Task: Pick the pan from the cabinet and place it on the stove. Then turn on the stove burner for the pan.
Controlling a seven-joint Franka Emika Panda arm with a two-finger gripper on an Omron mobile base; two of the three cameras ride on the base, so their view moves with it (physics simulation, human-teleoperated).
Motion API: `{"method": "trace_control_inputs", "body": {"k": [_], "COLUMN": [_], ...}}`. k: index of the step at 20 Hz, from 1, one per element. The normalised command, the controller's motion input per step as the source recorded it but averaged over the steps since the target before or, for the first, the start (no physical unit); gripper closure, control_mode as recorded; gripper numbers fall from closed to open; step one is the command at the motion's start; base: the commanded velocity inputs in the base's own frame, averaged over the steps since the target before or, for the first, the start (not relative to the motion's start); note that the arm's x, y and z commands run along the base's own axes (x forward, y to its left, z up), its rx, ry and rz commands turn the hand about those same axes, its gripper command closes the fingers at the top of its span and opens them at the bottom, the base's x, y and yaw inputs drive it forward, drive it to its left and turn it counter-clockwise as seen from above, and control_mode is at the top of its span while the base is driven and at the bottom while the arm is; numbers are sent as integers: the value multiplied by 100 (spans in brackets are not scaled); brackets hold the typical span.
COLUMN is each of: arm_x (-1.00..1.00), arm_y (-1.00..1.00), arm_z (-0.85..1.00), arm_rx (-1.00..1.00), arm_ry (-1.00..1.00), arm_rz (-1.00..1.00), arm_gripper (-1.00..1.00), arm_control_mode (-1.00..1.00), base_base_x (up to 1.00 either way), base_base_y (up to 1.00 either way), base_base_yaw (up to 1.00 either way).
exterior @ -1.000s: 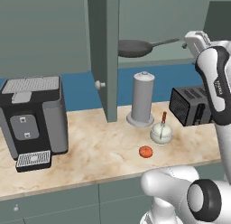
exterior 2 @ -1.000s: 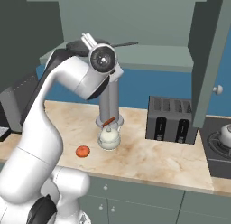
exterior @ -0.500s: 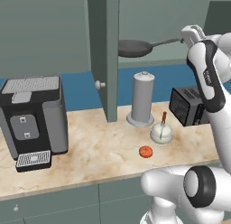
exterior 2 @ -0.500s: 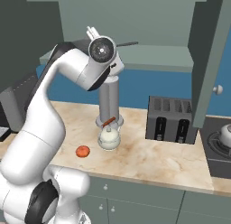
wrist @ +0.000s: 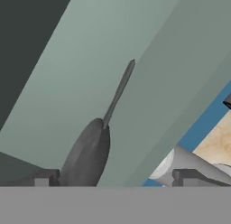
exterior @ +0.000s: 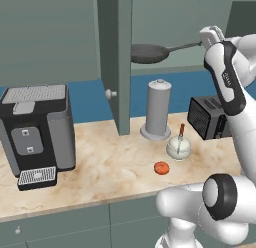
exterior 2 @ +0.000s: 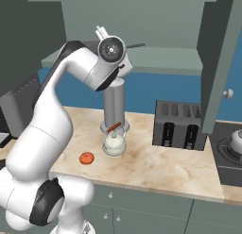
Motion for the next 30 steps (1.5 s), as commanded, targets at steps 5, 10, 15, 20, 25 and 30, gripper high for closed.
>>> {"method": "trace_control_inputs", "body": {"k": [5,10,15,20,25,30], "arm_x": [10,10,10,17,33,41], "arm_y": [-1,-1,0,0,12,7], "arm_z": [-9,-7,-9,-4,0,0], "arm_rx": [4,4,1,1,0,1], "arm_ry": [0,0,0,0,4,3], "arm_rz": [0,0,0,0,0,0], "arm_gripper": [-100,-100,-100,-100,-100,-100], "arm_control_mode": [-100,-100,-100,-100,-100,-100], "base_base_x": [0,0,0,0,0,0], "base_base_y": [0,0,0,0,0,0], "base_base_yaw": [0,0,0,0,0,0]}}
